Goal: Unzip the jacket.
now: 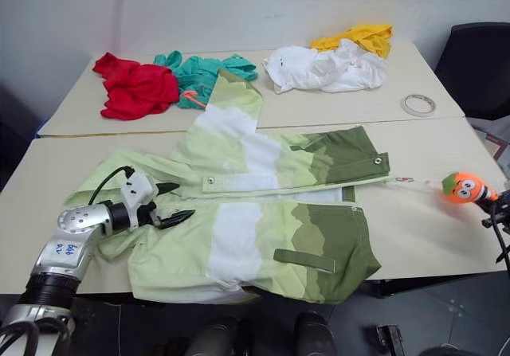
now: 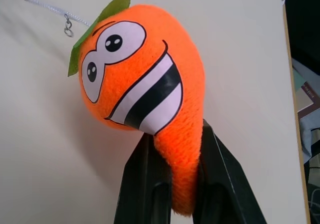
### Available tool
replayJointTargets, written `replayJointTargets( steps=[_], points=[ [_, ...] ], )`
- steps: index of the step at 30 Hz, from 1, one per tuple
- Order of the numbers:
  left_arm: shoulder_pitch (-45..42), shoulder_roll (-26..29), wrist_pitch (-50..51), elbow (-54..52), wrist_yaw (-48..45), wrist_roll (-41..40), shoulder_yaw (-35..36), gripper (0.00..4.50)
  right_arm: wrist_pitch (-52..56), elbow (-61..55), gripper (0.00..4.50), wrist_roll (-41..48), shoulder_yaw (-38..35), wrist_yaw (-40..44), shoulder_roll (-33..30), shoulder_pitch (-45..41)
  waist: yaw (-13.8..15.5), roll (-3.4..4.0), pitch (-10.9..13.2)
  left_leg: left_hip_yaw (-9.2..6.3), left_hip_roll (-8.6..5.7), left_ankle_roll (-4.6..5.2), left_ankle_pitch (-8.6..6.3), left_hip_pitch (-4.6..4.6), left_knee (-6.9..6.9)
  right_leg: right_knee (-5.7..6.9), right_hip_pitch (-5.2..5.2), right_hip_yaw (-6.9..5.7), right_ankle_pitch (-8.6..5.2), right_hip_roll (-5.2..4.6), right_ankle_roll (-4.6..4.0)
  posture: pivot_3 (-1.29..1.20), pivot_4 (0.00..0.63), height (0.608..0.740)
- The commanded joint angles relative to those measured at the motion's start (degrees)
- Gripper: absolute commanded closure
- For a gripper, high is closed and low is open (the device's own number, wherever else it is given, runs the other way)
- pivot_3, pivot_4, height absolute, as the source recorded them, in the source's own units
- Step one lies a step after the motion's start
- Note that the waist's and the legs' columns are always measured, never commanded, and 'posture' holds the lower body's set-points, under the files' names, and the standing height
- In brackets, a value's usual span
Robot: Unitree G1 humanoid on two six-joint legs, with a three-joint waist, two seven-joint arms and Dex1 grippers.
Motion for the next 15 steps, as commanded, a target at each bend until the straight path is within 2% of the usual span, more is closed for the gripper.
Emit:
replayJointTargets(
  steps=[1, 6, 8, 10, 11, 14, 15],
  points=[
    [2.4, -0.5, -1.5, 3.2, -0.3, 0.8, 0.0, 0.0, 3.9, -6.6, 4.41, 3.2, 0.3, 5.0, 0.6, 1.8, 0.1, 0.14, -0.1, 0.0, 0.03, -0.01, 0.0, 0.0, -0.01, -0.01, 0.0, 0.0, 0.0, 0.02, 0.0, 0.0, 0.15, 0.74],
    [6.0, -0.2, 1.8, -7.7, -4.3, -7.4, 4.1, 0.0, 6.6, -19.5, 2.74, 7.4, -2.6, 8.3, 3.1, 10.8, 0.1, -0.11, 0.0, -0.04, 0.22, -0.08, -0.11, -0.12, 0.02, -0.08, -0.02, 0.02, 0.0, 0.1, 0.0, 0.0, 0.15, 0.74],
    [8.9, 3.0, 3.0, -15.4, -6.8, -10.0, 6.4, 0.0, 12.5, -27.7, 2.07, 11.2, -6.2, 10.7, 1.4, 15.6, 0.1, -0.12, 0.0, -0.01, 0.19, -0.02, -0.18, -0.29, 0.06, -0.05, -0.14, 0.01, 0.0, 0.1, 0.0, 0.0, 0.15, 0.74],
    [11.6, 6.1, 5.2, -22.3, -8.4, -13.0, 9.8, 0.0, 15.6, -36.6, 1.47, 14.9, -10.1, 13.9, -0.7, 18.4, 0.2, -0.18, 0.1, -0.01, 0.19, 0.0, -0.19, -0.9, 0.2, 0.07, -0.7, 0.05, 0.01, 0.08, 0.0, 0.0, 0.15, 0.74],
    [12.7, 7.2, 5.0, -23.3, -8.7, -13.2, 11.0, 0.0, 16.3, -39.5, 1.1, 16.3, -11.1, 14.7, -1.1, 18.4, 0.1, -0.17, 0.1, 0.0, 0.2, 0.01, -0.18, -1.09, 0.29, 0.12, -0.88, 0.03, 0.01, 0.1, 0.0, 0.0, 0.15, 0.74],
    [16.1, 9.4, 8.2, -25.0, -8.8, -15.3, 14.7, 0.0, 13.3, -43.2, 0.19, 17.2, -10.1, 15.6, -0.2, 14.9, -0.2, -0.36, 0.2, 0.15, 0.22, 0.02, -0.17, -0.83, 0.32, 0.0, -0.76, -0.05, 0.01, 0.14, 0.0, 0.0, 0.15, 0.74],
    [16.9, 9.6, 8.8, -25.4, -8.6, -15.7, 15.5, 0.0, 12.9, -44.4, 0.01, 17.3, -9.3, 17.2, -0.3, 14.8, -0.3, -0.45, 0.1, 0.14, 0.24, 0.01, -0.18, -0.75, 0.28, 0.02, -0.73, -0.05, 0.01, 0.14, 0.0, 0.0, 0.15, 0.74]
  ],
)
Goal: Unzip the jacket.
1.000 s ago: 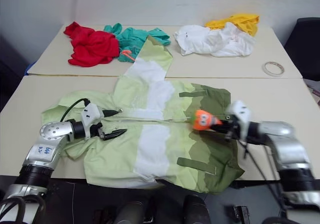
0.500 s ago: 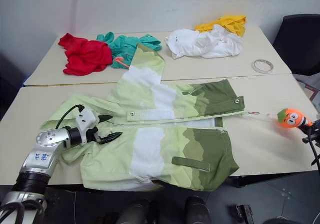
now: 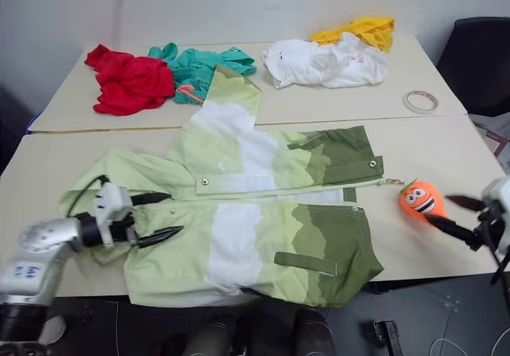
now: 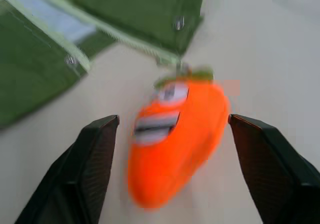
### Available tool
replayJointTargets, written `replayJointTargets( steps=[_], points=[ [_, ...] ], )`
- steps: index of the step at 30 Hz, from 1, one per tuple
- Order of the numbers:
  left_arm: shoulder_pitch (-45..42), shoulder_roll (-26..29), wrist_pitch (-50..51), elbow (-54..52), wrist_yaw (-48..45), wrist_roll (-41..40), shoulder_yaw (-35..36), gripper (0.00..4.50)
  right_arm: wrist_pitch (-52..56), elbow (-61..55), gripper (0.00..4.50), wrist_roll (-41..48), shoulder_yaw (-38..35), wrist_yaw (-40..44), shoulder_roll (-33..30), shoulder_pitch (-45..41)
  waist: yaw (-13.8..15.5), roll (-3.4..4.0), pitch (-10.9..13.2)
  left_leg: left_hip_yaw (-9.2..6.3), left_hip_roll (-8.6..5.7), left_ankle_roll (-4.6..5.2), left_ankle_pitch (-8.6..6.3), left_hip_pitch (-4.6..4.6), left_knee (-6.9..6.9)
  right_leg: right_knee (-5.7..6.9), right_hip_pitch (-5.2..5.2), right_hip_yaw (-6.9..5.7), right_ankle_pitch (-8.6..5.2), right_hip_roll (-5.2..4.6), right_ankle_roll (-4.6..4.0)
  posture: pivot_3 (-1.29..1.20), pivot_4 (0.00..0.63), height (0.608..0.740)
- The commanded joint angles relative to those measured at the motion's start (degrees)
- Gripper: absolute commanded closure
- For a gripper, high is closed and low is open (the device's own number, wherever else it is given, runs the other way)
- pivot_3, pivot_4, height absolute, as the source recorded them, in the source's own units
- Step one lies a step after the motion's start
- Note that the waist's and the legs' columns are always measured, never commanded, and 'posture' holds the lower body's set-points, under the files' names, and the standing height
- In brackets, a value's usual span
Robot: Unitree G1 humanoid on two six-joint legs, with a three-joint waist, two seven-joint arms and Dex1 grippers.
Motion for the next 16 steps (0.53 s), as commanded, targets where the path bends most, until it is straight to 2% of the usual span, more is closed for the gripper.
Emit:
replayJointTargets(
  steps=[1, 4, 7, 12, 16],
  points=[
    [4.1, 1.0, 1.5, -2.7, -0.3, -1.8, 4.1, 0.0, -2.6, -6.0, 0.01, 2.0, 2.7, 3.6, 0.0, -2.3, 0.1, -0.17, 0.0, -0.04, 0.05, -0.03, -0.02, 0.02, -0.05, 0.0, 0.03, 0.05, 0.0, 0.0, 0.0, 0.0, 0.15, 0.74],
    [8.3, 1.4, 3.0, -6.2, 0.2, -3.4, 8.3, 0.0, -2.7, -12.6, 0.01, 3.7, 9.7, 4.9, 2.5, -7.6, 0.0, -0.34, 0.1, -0.05, 0.11, -0.09, -0.05, -0.11, -0.09, -0.02, -0.15, 0.32, -0.01, 0.01, -0.03, 0.0, 0.15, 0.74],
    [13.6, 0.7, 5.1, -8.7, -0.1, -5.8, 12.6, 0.0, -3.6, -16.8, 0.01, 4.0, 17.4, 8.2, 6.3, -7.9, 0.3, -0.49, 0.1, -0.09, 0.15, -0.14, -0.07, -0.2, -0.12, -0.08, -0.2, 0.31, -0.02, 0.04, -0.06, 0.0, 0.15, 0.74],
    [21.4, -3.8, -1.2, -9.4, 2.8, 0.1, 12.1, 0.0, -11.9, -9.0, 0.01, -1.5, 27.5, 11.0, 15.7, -8.7, 0.5, -0.54, 0.1, -0.05, 0.21, -0.06, -0.28, -0.23, 0.01, -0.12, -0.07, 0.06, -0.04, 0.02, -0.1, 0.0, 0.15, 0.74],
    [23.2, -5.6, -2.9, -9.6, 6.6, 2.6, 13.8, 0.0, -19.6, -1.5, 0.01, -4.9, 28.9, 11.2, 18.7, -11.2, 0.5, -0.59, 0.1, 0.01, 0.12, 0.17, -0.43, -0.35, 0.38, -0.17, -0.1, 0.06, -0.03, -0.06, -0.09, 0.0, 0.15, 0.74]
  ],
)
